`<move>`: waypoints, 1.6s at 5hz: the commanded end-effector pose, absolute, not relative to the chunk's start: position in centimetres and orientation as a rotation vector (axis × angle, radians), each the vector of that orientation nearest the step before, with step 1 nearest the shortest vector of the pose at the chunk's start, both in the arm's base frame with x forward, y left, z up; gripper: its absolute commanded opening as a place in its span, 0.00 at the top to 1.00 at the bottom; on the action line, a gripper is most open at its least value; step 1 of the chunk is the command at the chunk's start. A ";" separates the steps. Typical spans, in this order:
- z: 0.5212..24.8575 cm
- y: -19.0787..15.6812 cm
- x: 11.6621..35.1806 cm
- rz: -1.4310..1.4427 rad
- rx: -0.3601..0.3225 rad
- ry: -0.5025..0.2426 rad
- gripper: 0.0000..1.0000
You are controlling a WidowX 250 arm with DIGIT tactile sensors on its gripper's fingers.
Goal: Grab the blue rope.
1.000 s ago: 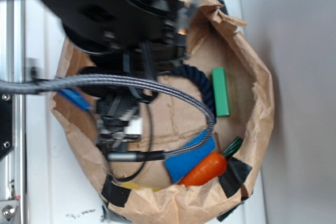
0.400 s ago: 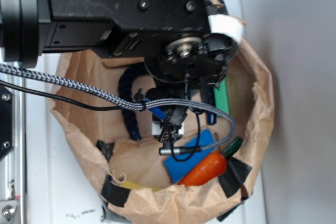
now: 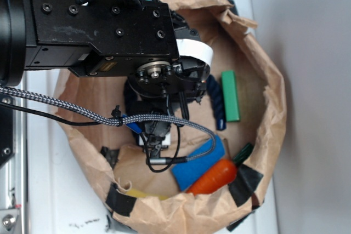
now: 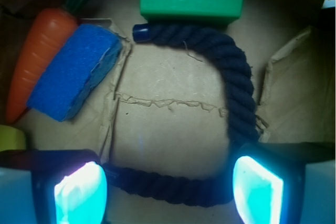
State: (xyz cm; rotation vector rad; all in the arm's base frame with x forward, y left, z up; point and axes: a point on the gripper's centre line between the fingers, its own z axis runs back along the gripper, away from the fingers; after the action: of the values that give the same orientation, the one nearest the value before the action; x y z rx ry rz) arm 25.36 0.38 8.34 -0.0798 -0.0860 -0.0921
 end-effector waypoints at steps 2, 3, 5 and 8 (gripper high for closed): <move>7.7 3.8 24.2 0.128 -0.032 -0.125 0.00; 6.4 4.1 23.9 0.187 0.034 -0.145 0.00; 4.1 3.8 25.5 0.181 0.026 -0.134 0.00; 1.8 1.4 26.7 0.115 -0.002 -0.160 0.00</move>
State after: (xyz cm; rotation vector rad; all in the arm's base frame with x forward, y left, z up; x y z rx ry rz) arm 25.99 2.64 1.51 0.0010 -0.1336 0.1506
